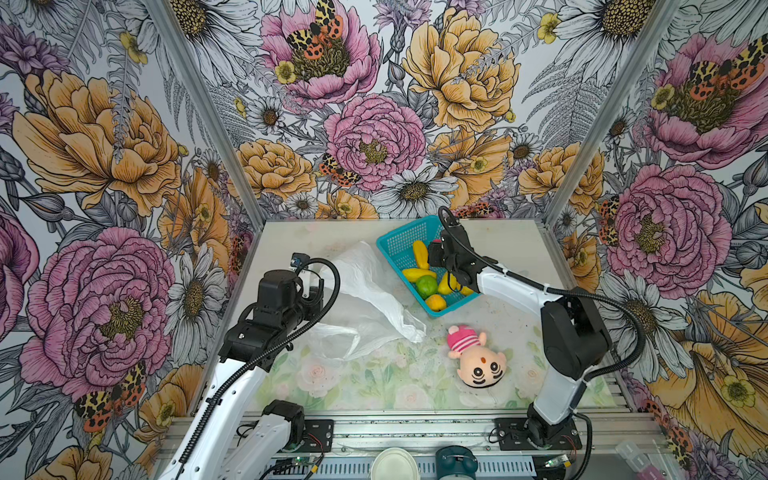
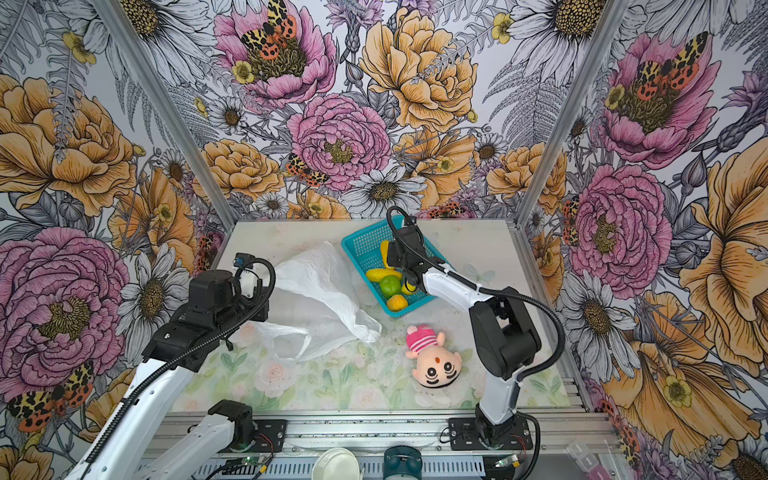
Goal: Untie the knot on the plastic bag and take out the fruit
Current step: 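Lift the pink fruit out of the bag toward the teal basket, then drop the pink fruit into the basket while the left gripper releases the bag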
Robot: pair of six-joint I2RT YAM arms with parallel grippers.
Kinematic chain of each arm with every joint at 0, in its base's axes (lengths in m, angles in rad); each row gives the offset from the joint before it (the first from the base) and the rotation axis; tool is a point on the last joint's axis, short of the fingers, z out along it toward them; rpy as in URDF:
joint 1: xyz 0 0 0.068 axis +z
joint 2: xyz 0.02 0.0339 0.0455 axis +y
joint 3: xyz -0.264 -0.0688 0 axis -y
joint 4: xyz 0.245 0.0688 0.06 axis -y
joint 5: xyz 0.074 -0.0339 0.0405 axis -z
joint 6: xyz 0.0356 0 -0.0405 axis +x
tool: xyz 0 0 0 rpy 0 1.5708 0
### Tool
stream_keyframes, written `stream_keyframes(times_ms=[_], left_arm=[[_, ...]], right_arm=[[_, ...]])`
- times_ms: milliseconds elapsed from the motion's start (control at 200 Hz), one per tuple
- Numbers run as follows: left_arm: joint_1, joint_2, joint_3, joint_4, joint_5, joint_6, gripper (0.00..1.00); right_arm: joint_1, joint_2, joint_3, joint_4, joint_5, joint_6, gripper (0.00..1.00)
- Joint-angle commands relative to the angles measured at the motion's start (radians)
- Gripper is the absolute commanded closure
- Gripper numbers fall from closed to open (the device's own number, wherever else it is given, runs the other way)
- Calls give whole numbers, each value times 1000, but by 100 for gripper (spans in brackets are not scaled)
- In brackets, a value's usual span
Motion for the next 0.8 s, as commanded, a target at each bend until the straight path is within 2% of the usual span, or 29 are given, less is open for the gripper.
stream_keyframes(times_ms=[0,90,260,480,600,796], left_arm=[[-20,3,-3,-8,-20,-14,100],[-14,11,-2,-8,-18,-14,100],[6,36,3,-10,-4,-14,100],[11,28,59,-26,-4,-20,100],[24,31,114,-22,-27,-84,100],[46,178,285,-23,-59,-124,100]], right_arm=[[-42,140,190,-97,-98,11,67],[-56,254,340,-165,-99,-17,66],[-73,372,500,-224,-91,-56,61],[-90,460,558,-226,-94,-73,51],[-103,496,587,-234,-88,-89,48],[-123,527,611,-234,-99,-100,36]])
